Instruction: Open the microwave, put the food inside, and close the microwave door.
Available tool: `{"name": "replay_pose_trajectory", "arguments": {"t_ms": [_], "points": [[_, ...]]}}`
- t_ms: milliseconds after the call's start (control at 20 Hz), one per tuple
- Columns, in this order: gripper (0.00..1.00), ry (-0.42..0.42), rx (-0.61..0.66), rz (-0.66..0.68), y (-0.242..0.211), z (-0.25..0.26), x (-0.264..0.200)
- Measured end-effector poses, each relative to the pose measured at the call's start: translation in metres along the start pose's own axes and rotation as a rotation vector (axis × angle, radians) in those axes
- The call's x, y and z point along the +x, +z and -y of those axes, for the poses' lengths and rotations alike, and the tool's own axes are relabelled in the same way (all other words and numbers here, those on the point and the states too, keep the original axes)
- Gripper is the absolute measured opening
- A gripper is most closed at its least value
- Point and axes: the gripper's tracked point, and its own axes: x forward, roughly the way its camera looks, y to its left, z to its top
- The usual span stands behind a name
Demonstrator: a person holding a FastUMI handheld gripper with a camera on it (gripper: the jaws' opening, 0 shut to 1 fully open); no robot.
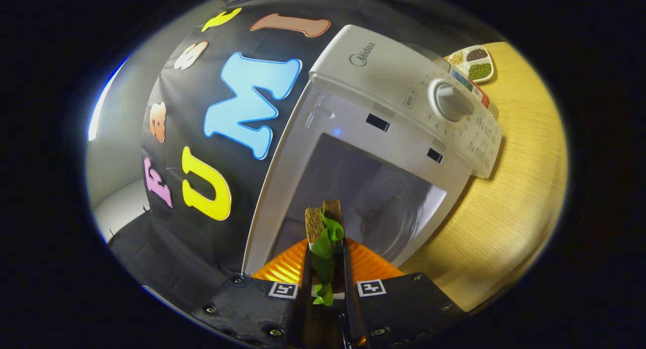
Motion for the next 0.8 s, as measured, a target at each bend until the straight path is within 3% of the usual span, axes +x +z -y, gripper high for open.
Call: {"name": "replay_pose_trajectory", "arguments": {"t_ms": [450, 650, 750, 800], "points": [[0.28, -0.113, 0.015, -0.020, -0.020, 0.038, 0.043], [0.39, -0.230, -0.081, -0.059, -0.023, 0.063, 0.049], [0.44, -0.230, -0.130, -0.077, -0.022, 0.062, 0.046], [0.60, -0.241, -0.174, -0.075, -0.017, 0.062, 0.042]]}}
